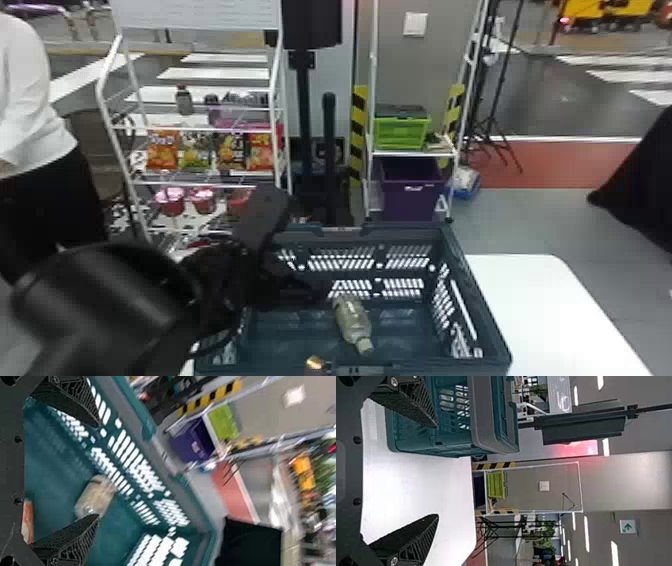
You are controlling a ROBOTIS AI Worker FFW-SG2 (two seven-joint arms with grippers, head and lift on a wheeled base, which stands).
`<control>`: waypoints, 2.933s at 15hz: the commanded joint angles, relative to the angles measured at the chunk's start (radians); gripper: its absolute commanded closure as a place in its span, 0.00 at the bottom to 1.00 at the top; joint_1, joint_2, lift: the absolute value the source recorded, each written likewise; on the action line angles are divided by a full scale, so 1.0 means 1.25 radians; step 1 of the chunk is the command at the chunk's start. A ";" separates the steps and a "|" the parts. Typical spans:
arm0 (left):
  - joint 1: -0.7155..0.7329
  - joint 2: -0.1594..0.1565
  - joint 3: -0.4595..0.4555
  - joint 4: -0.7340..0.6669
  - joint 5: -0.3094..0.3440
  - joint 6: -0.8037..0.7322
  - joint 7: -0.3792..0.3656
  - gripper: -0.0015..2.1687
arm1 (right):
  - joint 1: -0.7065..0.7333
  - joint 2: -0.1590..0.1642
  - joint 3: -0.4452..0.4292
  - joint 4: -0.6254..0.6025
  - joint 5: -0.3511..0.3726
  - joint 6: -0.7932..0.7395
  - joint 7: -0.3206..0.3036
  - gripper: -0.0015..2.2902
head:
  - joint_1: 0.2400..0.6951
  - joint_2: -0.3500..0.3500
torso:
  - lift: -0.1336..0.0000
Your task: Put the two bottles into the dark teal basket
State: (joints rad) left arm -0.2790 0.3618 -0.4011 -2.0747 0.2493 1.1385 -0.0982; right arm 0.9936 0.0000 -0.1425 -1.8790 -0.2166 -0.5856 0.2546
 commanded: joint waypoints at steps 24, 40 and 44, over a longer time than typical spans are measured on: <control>1.017 -0.072 0.235 -0.074 -0.040 -1.174 0.337 0.04 | 0.014 0.001 0.023 -0.161 0.052 0.139 0.025 0.04 | 0.57 0.50 | 1.00; 1.002 -0.064 0.185 -0.044 -0.053 -1.184 0.378 0.04 | 0.022 0.001 0.038 -0.161 0.054 0.124 0.044 0.04 | 0.57 0.50 | 1.00; 0.996 -0.061 0.175 -0.036 -0.053 -1.184 0.378 0.04 | 0.021 0.001 0.039 -0.161 0.055 0.124 0.044 0.04 | 0.57 0.50 | 1.00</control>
